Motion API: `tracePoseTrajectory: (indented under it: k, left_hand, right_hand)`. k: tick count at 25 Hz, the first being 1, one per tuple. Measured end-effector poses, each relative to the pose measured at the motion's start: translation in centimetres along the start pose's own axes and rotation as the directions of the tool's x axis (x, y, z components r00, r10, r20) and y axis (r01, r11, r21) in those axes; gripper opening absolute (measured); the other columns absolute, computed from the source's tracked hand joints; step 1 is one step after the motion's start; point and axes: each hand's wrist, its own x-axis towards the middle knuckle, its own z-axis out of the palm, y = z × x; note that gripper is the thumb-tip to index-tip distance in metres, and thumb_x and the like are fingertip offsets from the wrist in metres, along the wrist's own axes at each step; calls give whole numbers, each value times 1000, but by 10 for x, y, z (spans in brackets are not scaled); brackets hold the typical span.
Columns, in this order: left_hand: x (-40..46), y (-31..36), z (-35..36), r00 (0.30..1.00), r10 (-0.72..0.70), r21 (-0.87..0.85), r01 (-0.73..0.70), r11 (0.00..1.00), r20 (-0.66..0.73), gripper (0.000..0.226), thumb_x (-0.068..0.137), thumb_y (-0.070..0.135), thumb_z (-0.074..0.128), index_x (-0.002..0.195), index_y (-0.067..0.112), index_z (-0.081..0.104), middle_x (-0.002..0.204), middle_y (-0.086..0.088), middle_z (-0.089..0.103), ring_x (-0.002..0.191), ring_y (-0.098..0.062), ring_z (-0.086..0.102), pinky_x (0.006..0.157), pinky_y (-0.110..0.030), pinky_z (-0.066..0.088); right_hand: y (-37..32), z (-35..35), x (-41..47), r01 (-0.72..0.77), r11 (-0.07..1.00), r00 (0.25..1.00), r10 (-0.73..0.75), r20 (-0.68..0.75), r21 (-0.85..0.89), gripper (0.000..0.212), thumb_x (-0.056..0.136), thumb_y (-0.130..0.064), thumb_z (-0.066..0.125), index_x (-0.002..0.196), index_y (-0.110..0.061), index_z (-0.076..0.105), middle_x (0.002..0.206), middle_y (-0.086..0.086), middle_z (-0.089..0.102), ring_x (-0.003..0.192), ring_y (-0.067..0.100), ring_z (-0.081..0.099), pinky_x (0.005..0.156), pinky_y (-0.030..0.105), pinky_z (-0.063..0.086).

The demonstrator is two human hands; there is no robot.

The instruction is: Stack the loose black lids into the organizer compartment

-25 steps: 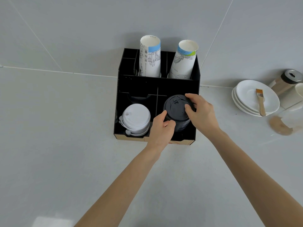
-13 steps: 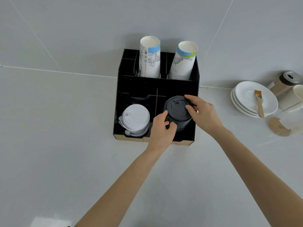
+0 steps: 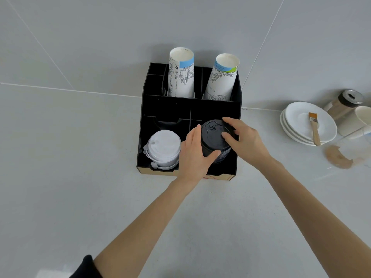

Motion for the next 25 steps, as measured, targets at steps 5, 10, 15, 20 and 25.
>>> tracePoseTrajectory:
  k: [5, 10, 15, 20, 25]
  left_hand:
    - [4, -5, 1, 1000, 4, 15, -4, 1000, -13, 72, 78, 29, 66, 137, 13, 28, 145, -6, 33, 127, -27, 36, 104, -36, 34]
    - [4, -4, 7, 999, -12, -11, 12, 1000, -52, 70, 74, 29, 69, 131, 10, 34, 134, -12, 39, 122, -26, 40, 101, -35, 38]
    - [5, -6, 6, 998, 8, -18, -10, 1000, -62, 68, 74, 30, 69, 129, 10, 35, 131, -13, 40, 119, -25, 41, 98, -32, 38]
    - [5, -5, -5, 1000, 7, -52, -6, 999, 13, 62, 76, 26, 69, 127, 11, 38, 133, -11, 40, 117, -25, 47, 97, -34, 42]
    - [9, -1, -22, 994, -24, 28, 22, 999, 103, 66, 81, 28, 63, 135, 10, 29, 142, -12, 32, 124, -27, 44, 103, -42, 41]
  right_hand:
    - [5, -1, -12, 15, 1000, 998, -17, -52, -23, 45, 87, -17, 53, 130, -13, 40, 133, 9, 48, 118, 23, 48, 96, 19, 35]
    - [6, 2, -12, -22, 1000, 1000, 22, 7, 3, 43, 90, -14, 47, 132, -10, 39, 134, 11, 47, 115, 27, 52, 93, 21, 37]
    - [9, 2, -8, -36, 999, 999, 37, 29, -32, 42, 92, -14, 44, 134, -10, 36, 137, 12, 47, 119, 28, 50, 88, 14, 30]
    - [4, 0, -9, -48, 996, 998, 51, 40, -73, 43, 92, -13, 43, 134, -9, 35, 137, 13, 47, 120, 30, 48, 98, 28, 36]
    - [-6, -4, -9, -62, 995, 998, 62, -14, -83, 47, 90, -15, 46, 135, -10, 32, 141, 11, 41, 128, 29, 39, 106, 33, 31]
